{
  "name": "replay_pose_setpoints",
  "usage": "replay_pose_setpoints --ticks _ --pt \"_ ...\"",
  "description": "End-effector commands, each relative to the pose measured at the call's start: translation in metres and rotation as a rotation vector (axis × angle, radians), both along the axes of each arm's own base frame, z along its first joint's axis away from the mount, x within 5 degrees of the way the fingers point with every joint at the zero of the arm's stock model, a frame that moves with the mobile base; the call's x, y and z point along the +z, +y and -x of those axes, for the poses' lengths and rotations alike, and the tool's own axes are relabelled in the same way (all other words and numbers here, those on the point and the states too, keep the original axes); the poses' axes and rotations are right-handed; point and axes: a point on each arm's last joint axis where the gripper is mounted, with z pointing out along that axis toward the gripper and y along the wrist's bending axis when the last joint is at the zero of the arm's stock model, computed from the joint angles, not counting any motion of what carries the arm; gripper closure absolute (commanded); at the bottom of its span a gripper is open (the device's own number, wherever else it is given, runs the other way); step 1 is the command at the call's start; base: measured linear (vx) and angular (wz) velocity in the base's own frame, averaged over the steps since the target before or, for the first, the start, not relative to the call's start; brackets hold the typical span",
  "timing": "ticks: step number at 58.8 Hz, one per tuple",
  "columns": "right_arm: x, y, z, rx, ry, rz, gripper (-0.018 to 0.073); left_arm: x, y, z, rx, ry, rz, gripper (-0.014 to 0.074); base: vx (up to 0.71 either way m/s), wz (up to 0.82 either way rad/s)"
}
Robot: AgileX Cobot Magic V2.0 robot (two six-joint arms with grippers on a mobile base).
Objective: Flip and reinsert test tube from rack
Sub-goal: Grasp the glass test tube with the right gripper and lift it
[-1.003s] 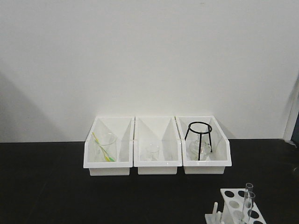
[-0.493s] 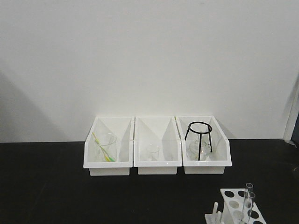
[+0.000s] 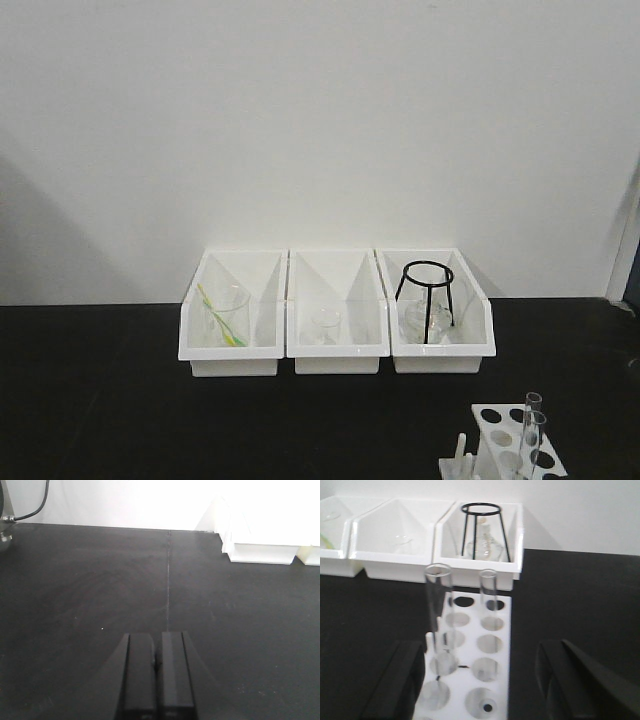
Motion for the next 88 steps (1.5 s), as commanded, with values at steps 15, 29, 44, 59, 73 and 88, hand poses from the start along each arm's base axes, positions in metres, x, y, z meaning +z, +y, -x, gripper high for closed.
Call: replay_pose_setpoints --ticks 15,29,44,59,73,88 --pt "-0.010 0.016 -0.043 0.128 -0.142 -0.099 0.0023 0.008 -0.001 -0.001 -0.012 -0.098 -0.004 0.0603 0.00 0.00" --pt "-0.021 0.019 -0.076 0.129 -0.130 -0.106 0.0060 0.008 -0.001 -0.001 -0.012 -0.098 -0.004 0.0603 0.00 0.00" --pt "-0.024 0.020 -0.083 0.127 -0.132 -0.107 0.0122 0.008 -0.001 -0.001 -0.012 -0.098 -0.004 0.0603 0.00 0.00" --pt "-0.021 0.020 -0.083 0.131 -0.162 -0.115 0.0388 0.008 -0.001 -0.001 -0.012 -0.098 -0.004 0.0603 0.00 0.00" --pt "-0.006 0.021 -0.080 0.148 -0.230 -0.142 0.0573 0.008 -0.001 -0.001 -0.012 -0.098 -0.004 0.0603 0.00 0.00" --pt "0.032 0.020 -0.062 0.149 -0.246 -0.144 0.0571 0.008 -0.001 -0.001 -0.012 -0.098 -0.004 0.0603 0.00 0.00"
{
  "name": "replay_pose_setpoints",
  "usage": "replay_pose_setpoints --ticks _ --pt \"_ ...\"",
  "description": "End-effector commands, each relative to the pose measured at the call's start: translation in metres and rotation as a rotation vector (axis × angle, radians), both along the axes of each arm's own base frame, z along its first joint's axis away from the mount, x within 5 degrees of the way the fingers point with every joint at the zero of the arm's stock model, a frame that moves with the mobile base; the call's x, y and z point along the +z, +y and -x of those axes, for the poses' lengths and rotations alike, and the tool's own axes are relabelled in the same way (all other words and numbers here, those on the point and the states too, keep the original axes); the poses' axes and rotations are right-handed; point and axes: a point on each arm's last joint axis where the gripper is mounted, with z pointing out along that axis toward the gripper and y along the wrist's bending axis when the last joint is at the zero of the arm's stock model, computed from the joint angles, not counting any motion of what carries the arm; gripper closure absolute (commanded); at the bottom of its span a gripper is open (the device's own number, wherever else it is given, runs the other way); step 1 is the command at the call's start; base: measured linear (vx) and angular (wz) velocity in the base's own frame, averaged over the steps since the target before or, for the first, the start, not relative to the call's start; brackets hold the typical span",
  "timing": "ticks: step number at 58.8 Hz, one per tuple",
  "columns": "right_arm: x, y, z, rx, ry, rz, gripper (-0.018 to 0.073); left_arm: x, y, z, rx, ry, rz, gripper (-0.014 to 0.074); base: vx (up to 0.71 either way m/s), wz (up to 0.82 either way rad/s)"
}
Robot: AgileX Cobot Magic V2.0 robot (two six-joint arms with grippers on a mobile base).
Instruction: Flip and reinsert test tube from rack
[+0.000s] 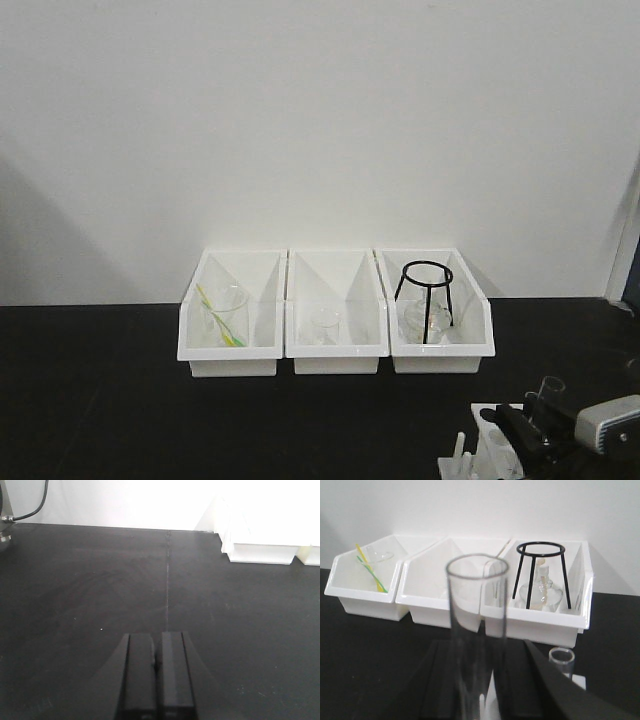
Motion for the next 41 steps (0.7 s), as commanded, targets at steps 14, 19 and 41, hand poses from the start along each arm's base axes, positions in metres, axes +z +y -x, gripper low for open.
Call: replay_pose_setpoints --ticks 14,19,41 --pt "0.075 -0.004 0.017 -0.025 -0.152 -0.014 0.0571 0.008 -0.001 -0.001 -0.012 -0.098 -0.004 0.0603 0.00 0.00" --pt "0.098 -0.004 0.015 -0.033 -0.157 -0.022 0.0571 0.008 -0.001 -0.001 -0.012 -0.098 -0.004 0.0603 0.00 0.00" --pt "0.146 -0.004 0.011 -0.026 -0.154 0.161 0.0568 0.008 -0.001 -0.001 -0.012 -0.098 -0.004 0.0603 0.00 0.00"
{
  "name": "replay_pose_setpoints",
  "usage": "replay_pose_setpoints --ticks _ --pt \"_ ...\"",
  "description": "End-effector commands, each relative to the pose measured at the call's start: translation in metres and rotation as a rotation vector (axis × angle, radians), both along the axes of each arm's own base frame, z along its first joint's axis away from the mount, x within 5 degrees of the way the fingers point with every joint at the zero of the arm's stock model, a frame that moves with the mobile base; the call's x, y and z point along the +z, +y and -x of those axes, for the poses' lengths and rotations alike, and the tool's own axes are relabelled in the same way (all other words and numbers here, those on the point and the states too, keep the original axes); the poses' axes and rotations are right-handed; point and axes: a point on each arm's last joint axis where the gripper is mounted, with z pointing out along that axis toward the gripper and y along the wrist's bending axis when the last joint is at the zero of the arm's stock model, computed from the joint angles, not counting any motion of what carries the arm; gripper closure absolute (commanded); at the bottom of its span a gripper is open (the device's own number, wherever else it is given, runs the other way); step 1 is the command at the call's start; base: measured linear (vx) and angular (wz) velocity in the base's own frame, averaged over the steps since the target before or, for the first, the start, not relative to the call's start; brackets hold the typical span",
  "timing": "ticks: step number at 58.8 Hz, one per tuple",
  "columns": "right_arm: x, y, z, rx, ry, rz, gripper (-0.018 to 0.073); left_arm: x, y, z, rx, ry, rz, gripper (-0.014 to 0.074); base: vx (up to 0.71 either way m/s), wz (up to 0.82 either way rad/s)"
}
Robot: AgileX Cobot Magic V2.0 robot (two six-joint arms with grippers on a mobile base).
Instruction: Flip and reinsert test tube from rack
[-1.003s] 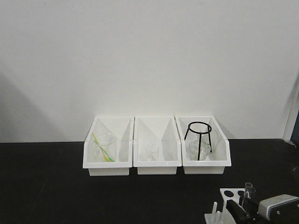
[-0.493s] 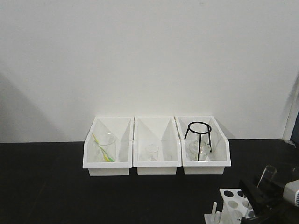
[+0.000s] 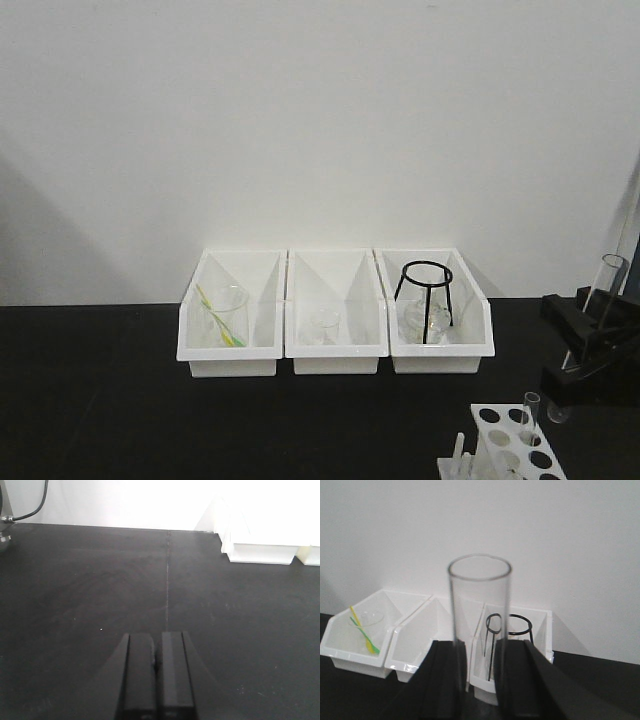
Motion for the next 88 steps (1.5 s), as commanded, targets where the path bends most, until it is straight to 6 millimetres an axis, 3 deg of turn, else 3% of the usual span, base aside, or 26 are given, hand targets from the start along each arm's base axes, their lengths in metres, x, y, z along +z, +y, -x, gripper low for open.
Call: replay_pose_setpoints --ticks 1,26,31,40,44,53,70,79,88 --pt "0.023 0.003 0.001 0.039 -0.090 0.103 0.0568 0.008 -0.001 -0.001 -0.012 -0.098 -0.004 0.0603 0.00 0.00" --pt "0.027 -0.001 -0.001 0.155 -0.167 1.078 0.0568 0.008 -0.001 -0.001 -0.012 -0.098 -0.004 0.0603 0.00 0.00" --pt "0.026 -0.001 -0.001 0.186 -0.185 1.215 0.0568 0.008 -0.001 -0.001 -0.012 -0.098 -0.004 0.0603 0.00 0.00" --pt "0.026 -0.003 -0.002 0.170 -0.189 1.269 0.0568 0.008 -0.001 -0.001 -0.012 -0.098 -0.004 0.0603 0.00 0.00" --pt "0.027 -0.003 -0.002 0.150 -0.169 1.179 0.0568 0.008 -0.001 -0.001 -0.012 -0.098 -0.004 0.0603 0.00 0.00" --pt "0.030 -0.003 -0.002 0.070 -0.078 0.722 0.0568 0.008 -0.001 -0.001 -0.012 -0.098 -0.004 0.0603 0.00 0.00" --pt "0.033 -0.007 -0.004 -0.065 0.037 0.130 0.0568 0.008 -0.001 -0.001 -0.012 -0.098 -0.004 0.0603 0.00 0.00" --pt "0.032 -0.008 -0.007 -0.093 0.070 -0.036 0.0568 0.008 -0.001 -0.001 -0.012 -0.098 -0.004 0.0603 0.00 0.00" --pt "0.023 0.000 -0.019 -0.026 0.080 -0.077 0.0568 0.008 -0.001 -0.001 -0.012 -0.098 -0.004 0.0603 0.00 0.00"
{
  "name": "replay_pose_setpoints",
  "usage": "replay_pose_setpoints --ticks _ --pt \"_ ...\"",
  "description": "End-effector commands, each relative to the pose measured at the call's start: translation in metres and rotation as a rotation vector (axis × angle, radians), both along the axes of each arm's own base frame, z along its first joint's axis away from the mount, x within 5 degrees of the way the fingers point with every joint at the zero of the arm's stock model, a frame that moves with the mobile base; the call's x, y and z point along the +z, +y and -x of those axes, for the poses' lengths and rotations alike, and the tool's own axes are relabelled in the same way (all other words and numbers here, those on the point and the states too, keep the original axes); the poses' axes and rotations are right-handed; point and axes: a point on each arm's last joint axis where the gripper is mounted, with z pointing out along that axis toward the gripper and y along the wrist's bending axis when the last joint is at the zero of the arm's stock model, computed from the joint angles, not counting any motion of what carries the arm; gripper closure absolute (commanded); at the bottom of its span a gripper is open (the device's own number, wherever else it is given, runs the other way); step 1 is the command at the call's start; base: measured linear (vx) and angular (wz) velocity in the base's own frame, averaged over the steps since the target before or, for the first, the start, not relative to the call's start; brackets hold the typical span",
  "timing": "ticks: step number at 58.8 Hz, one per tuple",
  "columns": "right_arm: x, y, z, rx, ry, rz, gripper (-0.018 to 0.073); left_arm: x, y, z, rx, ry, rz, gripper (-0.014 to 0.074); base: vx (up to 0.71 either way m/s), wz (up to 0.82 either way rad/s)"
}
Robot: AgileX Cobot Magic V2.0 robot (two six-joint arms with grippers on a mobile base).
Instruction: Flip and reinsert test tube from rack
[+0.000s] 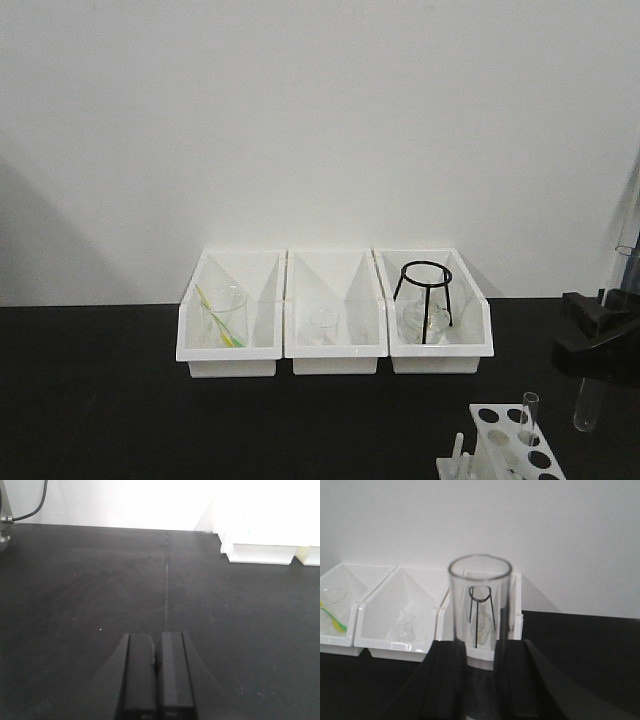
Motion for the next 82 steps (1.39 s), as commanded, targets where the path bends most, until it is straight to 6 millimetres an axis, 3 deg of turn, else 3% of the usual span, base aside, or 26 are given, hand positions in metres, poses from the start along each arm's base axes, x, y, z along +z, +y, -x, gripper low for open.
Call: replay_pose_setpoints --ticks 1,18,25,33,42,63,82 --pt "0.013 0.009 -0.006 0.091 -0.085 -0.051 0.0568 0.008 -0.001 -0.001 -0.012 -0.098 -0.004 0.0603 0.00 0.00" --pt "0.009 0.020 -0.018 0.219 -0.188 0.018 0.0568 0.008 -0.001 -0.001 -0.012 -0.098 -0.004 0.0603 0.00 0.00" --pt "0.010 0.017 -0.017 0.174 -0.239 -0.081 0.0568 0.008 -0.001 -0.001 -0.012 -0.098 -0.004 0.0603 0.00 0.00" --pt "-0.017 0.012 -0.005 0.117 -0.322 -0.148 0.0568 0.008 -0.001 -0.001 -0.012 -0.098 -0.004 0.0603 0.00 0.00" --pt "-0.042 0.002 0.004 0.022 -0.292 -0.142 0.0568 0.008 -0.001 -0.001 -0.012 -0.098 -0.004 0.0603 0.00 0.00" --pt "-0.058 0.012 0.011 0.147 -0.232 -0.023 0.0568 0.008 -0.001 -0.001 -0.012 -0.098 -0.004 0.0603 0.00 0.00" --pt "-0.079 0.017 -0.004 0.185 -0.204 -0.061 0.0568 0.008 -0.001 -0.001 -0.012 -0.098 -0.004 0.0603 0.00 0.00"
